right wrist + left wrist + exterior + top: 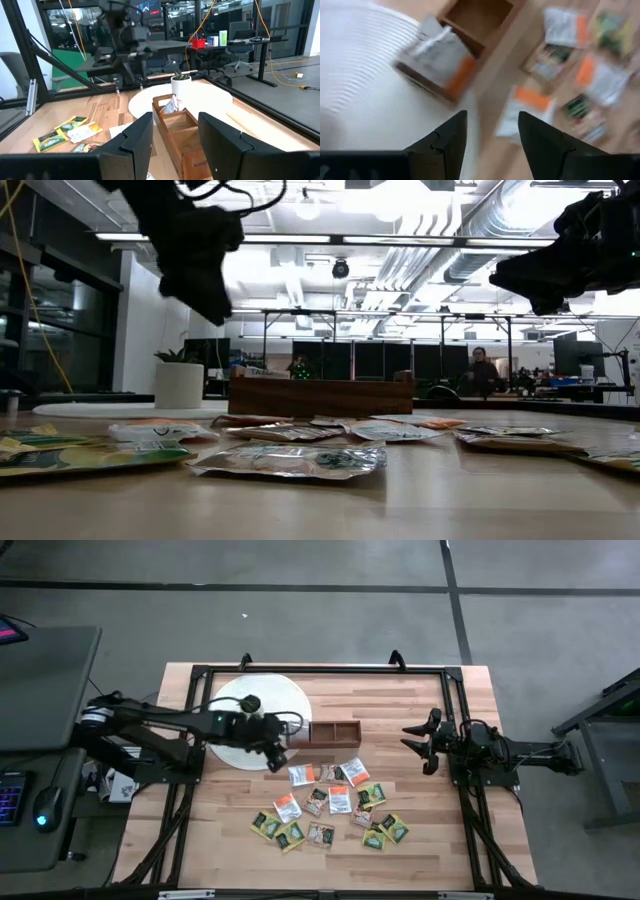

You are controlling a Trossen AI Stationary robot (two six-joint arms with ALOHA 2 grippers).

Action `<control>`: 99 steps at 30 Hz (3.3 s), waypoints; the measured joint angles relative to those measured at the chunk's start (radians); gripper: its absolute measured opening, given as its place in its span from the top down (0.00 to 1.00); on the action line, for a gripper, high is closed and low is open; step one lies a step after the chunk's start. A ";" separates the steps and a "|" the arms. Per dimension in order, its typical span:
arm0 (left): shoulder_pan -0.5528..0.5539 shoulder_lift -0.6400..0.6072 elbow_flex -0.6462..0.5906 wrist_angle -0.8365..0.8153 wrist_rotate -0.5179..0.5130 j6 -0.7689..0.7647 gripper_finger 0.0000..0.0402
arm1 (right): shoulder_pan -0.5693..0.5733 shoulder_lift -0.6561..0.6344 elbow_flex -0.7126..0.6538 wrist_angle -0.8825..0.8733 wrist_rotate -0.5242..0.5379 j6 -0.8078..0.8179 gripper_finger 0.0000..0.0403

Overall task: Pick & Place Tea
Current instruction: Put the white tea bag into the left section of the wooden organizer

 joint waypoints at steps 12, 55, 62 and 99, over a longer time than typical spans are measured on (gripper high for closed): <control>-0.132 -0.036 -0.338 0.519 0.075 -0.637 0.57 | 0.000 0.009 0.000 0.004 0.000 0.000 0.62; -0.265 0.324 -0.110 0.364 -0.123 -1.217 0.57 | 0.000 0.012 0.000 -0.001 -0.002 0.000 0.62; -0.265 0.324 -0.096 0.362 -0.125 -1.178 0.57 | 0.000 0.012 0.000 -0.001 -0.002 0.000 0.62; -0.238 0.390 -0.096 0.359 -0.117 -1.244 0.57 | 0.000 0.012 0.000 -0.001 -0.002 0.000 0.62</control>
